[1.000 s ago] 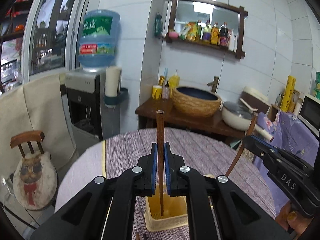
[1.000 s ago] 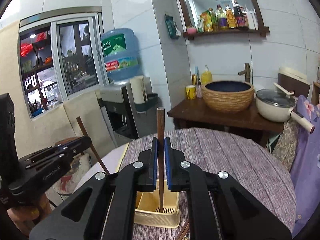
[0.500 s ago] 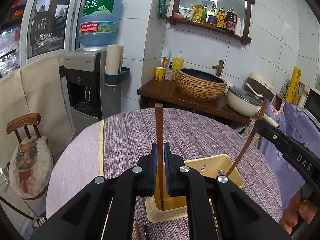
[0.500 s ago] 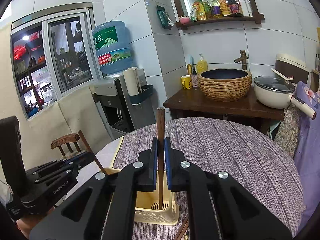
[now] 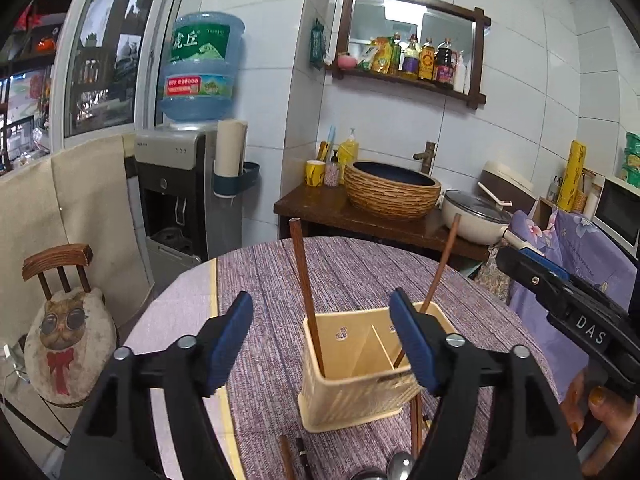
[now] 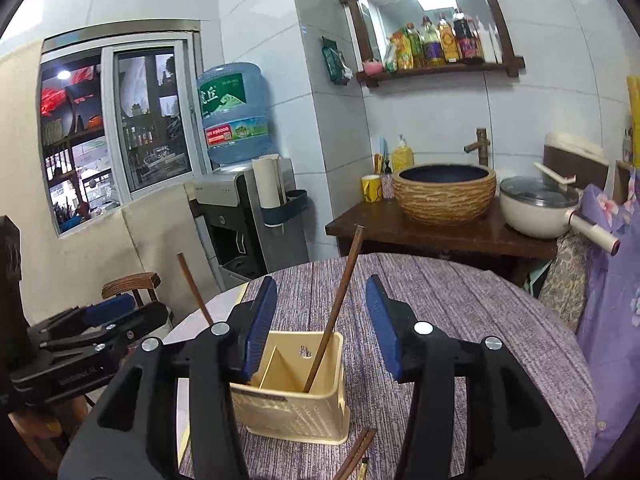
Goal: Organize utensils
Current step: 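Open the left tool while the right tool opens, releasing both chopsticks into the holder, then grasp a brown wooden chopstick with the left tool while the right tool grasps a black gold-tipped chopstick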
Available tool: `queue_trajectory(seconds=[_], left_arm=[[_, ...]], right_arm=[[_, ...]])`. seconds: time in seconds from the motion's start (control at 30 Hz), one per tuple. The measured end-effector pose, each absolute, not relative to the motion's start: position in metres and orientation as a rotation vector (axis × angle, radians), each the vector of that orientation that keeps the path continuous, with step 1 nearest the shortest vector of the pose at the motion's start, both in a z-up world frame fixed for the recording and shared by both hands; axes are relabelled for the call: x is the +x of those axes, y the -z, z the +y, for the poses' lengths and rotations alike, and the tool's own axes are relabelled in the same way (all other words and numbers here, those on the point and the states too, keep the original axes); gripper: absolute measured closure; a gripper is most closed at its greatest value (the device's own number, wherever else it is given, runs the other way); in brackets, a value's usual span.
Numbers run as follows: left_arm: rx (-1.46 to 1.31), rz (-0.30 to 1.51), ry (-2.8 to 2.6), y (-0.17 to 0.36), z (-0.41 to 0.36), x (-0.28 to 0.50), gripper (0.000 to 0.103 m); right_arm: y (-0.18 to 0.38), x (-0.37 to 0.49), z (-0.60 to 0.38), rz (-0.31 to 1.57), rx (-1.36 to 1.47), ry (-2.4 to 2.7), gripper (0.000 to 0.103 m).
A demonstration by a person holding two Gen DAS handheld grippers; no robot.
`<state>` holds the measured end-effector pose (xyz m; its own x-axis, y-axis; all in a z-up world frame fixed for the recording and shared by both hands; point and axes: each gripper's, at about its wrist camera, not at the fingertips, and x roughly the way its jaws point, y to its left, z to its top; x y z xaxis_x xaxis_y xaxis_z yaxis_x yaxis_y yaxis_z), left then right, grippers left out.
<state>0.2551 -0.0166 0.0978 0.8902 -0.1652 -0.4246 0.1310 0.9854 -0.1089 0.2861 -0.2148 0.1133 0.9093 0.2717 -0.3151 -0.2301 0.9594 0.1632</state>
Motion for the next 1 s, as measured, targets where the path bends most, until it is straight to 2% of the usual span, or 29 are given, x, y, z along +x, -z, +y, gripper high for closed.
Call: queue_trajectory(seconds=[0.07, 0.1, 0.17, 0.4, 0.7, 0.8, 1.0], left_arm=[[-0.086, 0.447, 0.159, -0.094, -0.012, 0.243, 0.013], [-0.095, 0.448, 0.158, -0.091, -0.008, 0.237, 0.01], [-0.097, 0.451, 0.149, -0.082, -0.002, 0.227, 0.005], [-0.099, 0.575, 0.062, -0.03, 0.025, 0.209, 0.005], [-0.068, 0.722, -0.024, 0.032, 0.039, 0.193, 0.005], [-0.081, 0.773, -0.014, 0.046, 0.04, 0.192, 0.008], [-0.08, 0.824, 0.036, 0.056, 0.028, 0.193, 0.029]], right_arm=[[-0.111, 0.268, -0.213, 0.325, 0.101, -0.253, 0.045], [-0.11, 0.261, -0.213, 0.324, 0.092, -0.247, 0.041], [-0.103, 0.248, -0.211, 0.333, 0.06, -0.238, 0.04], [-0.056, 0.221, -0.214, 0.441, -0.002, -0.17, 0.035], [0.019, 0.223, -0.233, 0.668, 0.019, -0.066, 0.036], [0.04, 0.223, -0.236, 0.733, 0.038, -0.063, 0.041], [0.065, 0.221, -0.23, 0.81, 0.053, -0.071, 0.048]])
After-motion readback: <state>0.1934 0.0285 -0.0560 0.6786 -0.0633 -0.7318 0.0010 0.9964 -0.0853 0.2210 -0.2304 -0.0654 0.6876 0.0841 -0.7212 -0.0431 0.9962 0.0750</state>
